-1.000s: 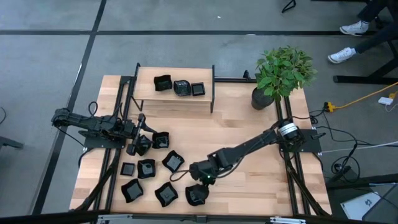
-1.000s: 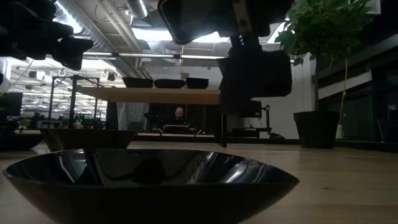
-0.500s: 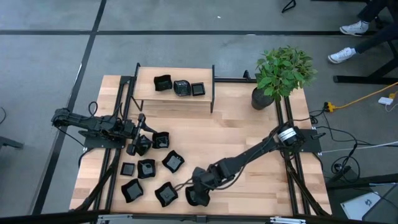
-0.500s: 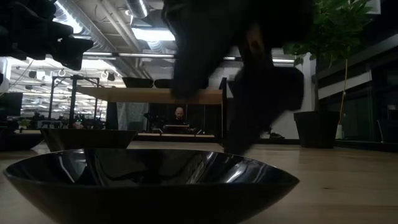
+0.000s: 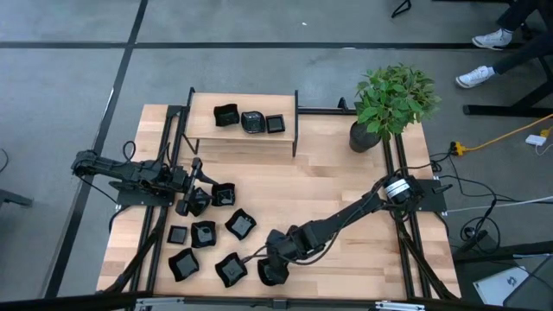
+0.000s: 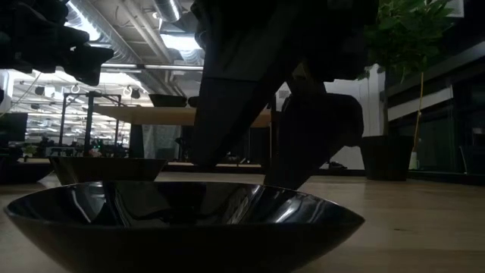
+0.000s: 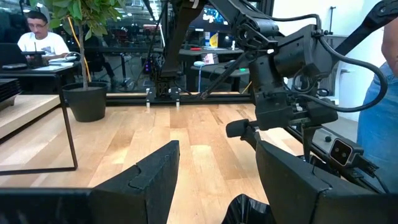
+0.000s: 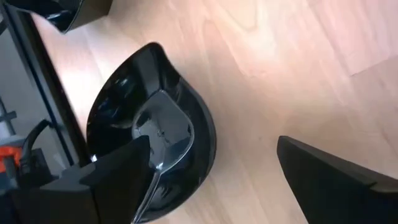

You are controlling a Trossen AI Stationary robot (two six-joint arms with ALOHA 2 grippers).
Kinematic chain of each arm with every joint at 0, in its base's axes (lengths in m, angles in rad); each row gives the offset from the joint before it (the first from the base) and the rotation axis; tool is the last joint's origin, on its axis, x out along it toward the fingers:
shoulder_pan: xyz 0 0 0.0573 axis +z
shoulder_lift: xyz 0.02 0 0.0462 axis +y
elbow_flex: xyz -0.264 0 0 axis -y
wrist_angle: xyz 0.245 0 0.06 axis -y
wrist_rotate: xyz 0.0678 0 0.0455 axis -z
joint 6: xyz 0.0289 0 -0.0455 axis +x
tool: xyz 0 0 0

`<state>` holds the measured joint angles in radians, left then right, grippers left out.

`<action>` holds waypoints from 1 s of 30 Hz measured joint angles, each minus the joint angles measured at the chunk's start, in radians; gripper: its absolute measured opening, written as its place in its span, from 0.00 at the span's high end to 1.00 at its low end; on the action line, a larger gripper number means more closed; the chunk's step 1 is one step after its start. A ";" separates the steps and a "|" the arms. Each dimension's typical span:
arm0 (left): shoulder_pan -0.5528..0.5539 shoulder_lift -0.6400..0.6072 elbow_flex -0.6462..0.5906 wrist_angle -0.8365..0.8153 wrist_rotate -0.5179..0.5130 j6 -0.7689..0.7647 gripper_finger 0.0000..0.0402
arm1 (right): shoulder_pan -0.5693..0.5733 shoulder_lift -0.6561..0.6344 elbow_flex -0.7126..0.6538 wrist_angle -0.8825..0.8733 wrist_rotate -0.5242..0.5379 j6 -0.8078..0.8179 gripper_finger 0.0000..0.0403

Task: Pick & Place Mini shaped plates
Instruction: Stack the leaf shaped plate on top of the leaf shaped plates on the shelf

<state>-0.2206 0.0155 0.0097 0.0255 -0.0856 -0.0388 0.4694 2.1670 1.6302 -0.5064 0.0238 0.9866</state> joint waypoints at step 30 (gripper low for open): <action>0.000 0.000 0.000 0.000 0.000 0.000 0.48 | 0.011 0.048 0.002 0.035 0.012 0.004 0.57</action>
<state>-0.2207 0.0158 0.0097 0.0254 -0.0860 -0.0387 0.4808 2.2154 1.6321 -0.4714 0.0354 0.9909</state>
